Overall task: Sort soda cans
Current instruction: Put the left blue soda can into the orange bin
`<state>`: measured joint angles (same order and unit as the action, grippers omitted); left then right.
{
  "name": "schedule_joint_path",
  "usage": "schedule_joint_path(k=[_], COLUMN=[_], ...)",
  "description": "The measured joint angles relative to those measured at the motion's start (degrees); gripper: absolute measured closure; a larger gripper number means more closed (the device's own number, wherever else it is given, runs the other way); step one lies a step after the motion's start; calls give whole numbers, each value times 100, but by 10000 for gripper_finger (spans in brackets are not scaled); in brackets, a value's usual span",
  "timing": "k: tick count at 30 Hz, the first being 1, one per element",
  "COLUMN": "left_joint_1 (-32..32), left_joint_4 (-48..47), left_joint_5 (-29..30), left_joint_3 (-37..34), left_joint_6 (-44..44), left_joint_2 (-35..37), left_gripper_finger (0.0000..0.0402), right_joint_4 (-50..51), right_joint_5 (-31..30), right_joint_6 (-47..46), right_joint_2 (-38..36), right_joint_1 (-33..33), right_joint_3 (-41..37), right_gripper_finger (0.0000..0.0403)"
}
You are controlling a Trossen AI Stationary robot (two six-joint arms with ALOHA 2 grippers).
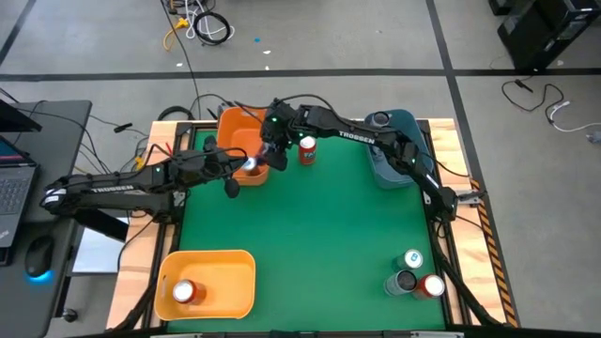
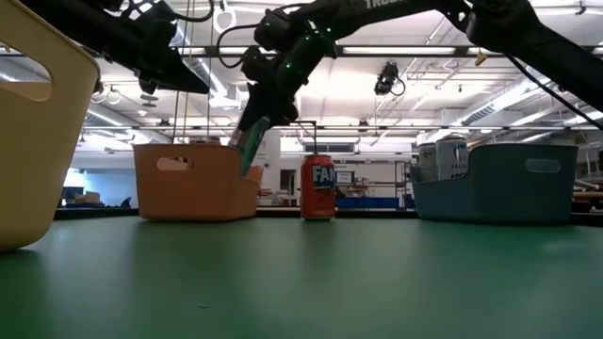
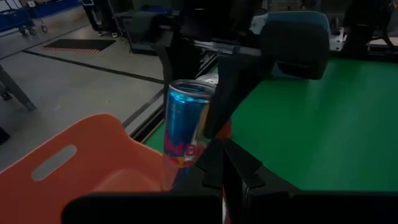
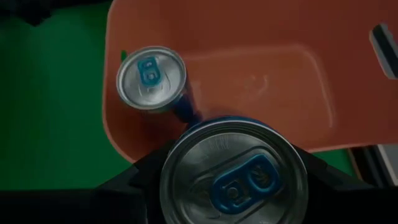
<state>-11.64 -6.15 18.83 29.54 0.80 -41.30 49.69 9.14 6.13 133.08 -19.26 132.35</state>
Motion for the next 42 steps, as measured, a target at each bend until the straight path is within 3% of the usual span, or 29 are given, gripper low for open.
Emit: schedule_joint_path(k=[4,9,13,19,30,42], left_joint_1=[1,0,-23,-322,-723,-717], left_joint_4=[-10,-171,-702,-1452,-1958,-1263], left_joint_5=[188,986,1817,2340,2097,1408], left_joint_3=[0,0,0,0,-2,-2], left_joint_6=[15,106,580,1345,1507,1239], left_joint_2=[2,4,4,4,-118,-553], left_gripper_finger=[401,401,401,401,401,401], right_joint_4=[47,-293,-214,40,5,786], right_joint_5=[3,5,12,44,92,-51], right_joint_6=[38,48,5,109,240,474], right_joint_2=[0,73,274,280,258,269], right_joint_1=[34,-3,-65,-27,-38,-75], right_joint_3=[0,0,-1,50,116,44], right_gripper_finger=[180,180,180,180,180,180])
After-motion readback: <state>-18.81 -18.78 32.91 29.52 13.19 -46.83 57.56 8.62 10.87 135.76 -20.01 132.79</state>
